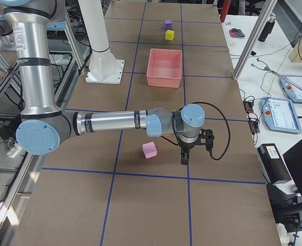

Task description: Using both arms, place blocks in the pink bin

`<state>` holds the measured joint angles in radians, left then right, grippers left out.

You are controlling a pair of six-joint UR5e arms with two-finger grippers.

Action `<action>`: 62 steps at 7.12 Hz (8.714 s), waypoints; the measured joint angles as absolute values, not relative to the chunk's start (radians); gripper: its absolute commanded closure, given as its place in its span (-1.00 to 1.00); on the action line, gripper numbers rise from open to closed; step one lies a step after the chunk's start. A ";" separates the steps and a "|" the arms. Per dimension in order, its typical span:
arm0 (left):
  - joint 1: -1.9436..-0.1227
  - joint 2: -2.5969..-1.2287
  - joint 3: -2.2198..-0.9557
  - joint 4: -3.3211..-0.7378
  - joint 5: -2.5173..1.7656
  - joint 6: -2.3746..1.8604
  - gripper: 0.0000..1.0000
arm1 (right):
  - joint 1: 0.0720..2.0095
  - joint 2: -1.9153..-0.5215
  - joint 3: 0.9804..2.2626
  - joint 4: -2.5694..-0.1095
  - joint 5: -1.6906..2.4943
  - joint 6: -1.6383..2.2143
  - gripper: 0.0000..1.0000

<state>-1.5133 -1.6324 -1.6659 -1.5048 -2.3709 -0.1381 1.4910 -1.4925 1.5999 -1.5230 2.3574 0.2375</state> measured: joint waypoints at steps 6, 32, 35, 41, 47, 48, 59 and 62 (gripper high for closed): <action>-1.513 -1.632 -1.671 -1.507 -2.373 -0.138 -1.00 | 1.489 -1.498 1.593 -1.514 2.364 0.237 -1.00; -1.419 -1.620 -1.672 -1.611 -2.373 -0.167 -1.00 | 1.030 -1.781 1.699 -1.127 2.239 0.276 1.00; -1.282 -1.626 -1.674 -1.821 -2.365 -0.375 -0.97 | 1.030 -1.773 1.747 -1.135 2.247 0.339 1.00; -0.996 -1.690 -1.684 -1.931 -2.295 -0.505 -0.97 | 1.015 -1.294 1.888 -1.545 2.241 0.747 1.00; -0.918 -1.709 -1.654 -1.928 -2.219 -0.506 -0.95 | 0.731 -0.954 1.844 -1.609 2.089 1.205 1.00; -0.912 -1.713 -1.643 -1.927 -2.219 -0.507 -0.51 | 0.690 -0.934 1.841 -1.608 2.062 1.250 1.00; -0.859 -2.139 -1.790 -1.745 -2.401 -1.371 1.00 | 0.609 -0.997 1.852 -1.559 1.985 1.304 -0.98; -0.682 -2.232 -1.743 -1.688 -2.188 -1.455 1.00 | 0.822 -1.161 1.881 -1.560 2.100 1.093 -0.98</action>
<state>-0.6821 -2.2317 -1.7429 -1.6881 -2.1877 -1.4554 0.8221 -1.1612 1.8808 -1.5602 2.1004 1.0929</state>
